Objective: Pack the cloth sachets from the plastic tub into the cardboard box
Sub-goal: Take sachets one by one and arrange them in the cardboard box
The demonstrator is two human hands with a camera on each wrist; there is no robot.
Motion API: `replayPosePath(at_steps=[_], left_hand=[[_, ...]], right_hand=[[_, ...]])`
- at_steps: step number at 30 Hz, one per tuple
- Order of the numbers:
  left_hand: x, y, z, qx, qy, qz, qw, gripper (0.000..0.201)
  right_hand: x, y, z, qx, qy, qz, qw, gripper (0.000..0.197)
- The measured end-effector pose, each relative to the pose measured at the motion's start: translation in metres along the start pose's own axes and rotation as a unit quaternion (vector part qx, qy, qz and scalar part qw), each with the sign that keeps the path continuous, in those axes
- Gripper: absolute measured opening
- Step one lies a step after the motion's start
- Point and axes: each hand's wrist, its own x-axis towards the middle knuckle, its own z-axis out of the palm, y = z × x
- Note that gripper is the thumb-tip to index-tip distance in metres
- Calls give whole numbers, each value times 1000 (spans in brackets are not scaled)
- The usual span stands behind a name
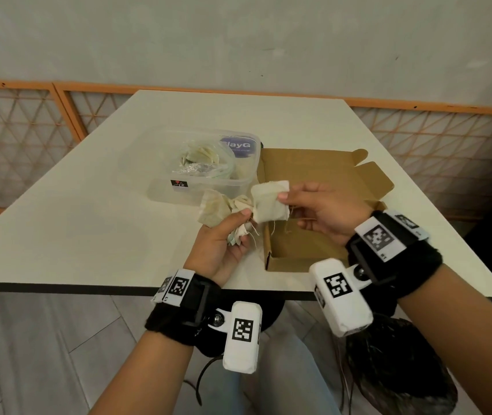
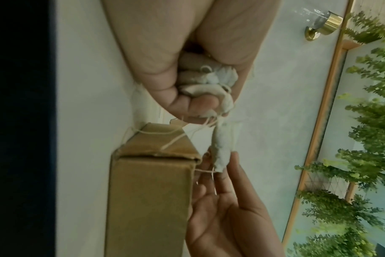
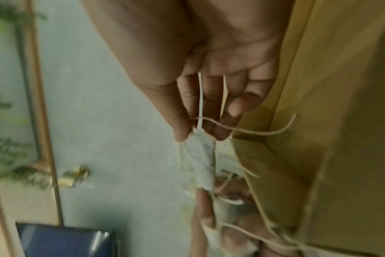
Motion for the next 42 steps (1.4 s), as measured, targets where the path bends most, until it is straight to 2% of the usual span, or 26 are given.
replayPosePath(at_steps=[2,5,9,12,16,19,21,23,25,27,30,33,35,38,42], left_hand=[[0,1,0,-3,2,-12,1000,14],[2,0,-1,-9,8,-14,1000,13],[3,0,-2,-24,11,-15,1000,17],[3,0,-1,-25,5,-17,1000,18],[2,1,-1,-36,4,-20,999,18],[0,2,0,-69,4,-25,997,18],[1,3,0,-84,8,-28,996,20],[1,3,0,-93,11,-34,995,21],[1,3,0,-103,11,-37,994,20],[0,4,1,-109,12,-36,993,19],[-1,3,0,-107,8,-37,993,20],[0,3,-2,-101,4,-39,994,22],[1,3,-3,-99,1,-38,994,23],[2,2,-3,-93,-3,-37,995,22],[2,1,-4,-89,-2,-33,995,22]], right_hand=[[-2,-5,-8,23,-3,4,1000,6],[-2,-15,-20,17,14,-2,1000,9],[6,-20,-32,21,-19,49,998,12],[12,-16,-34,-22,-73,85,993,5],[16,-9,-29,-111,-46,99,988,3],[16,-12,-30,-214,21,47,976,16],[15,-24,-33,-293,56,-9,954,19],[14,-40,-33,-373,64,-47,925,16],[15,-51,-28,-413,52,-48,908,12],[19,-56,-21,-446,44,-18,894,12],[26,-53,-16,-478,19,72,875,17],[30,-42,-16,-407,-25,197,891,21],[31,-35,-18,-383,-60,246,889,25],[30,-28,-17,-361,-62,240,899,31],[32,-21,-13,-350,-3,191,917,31]])
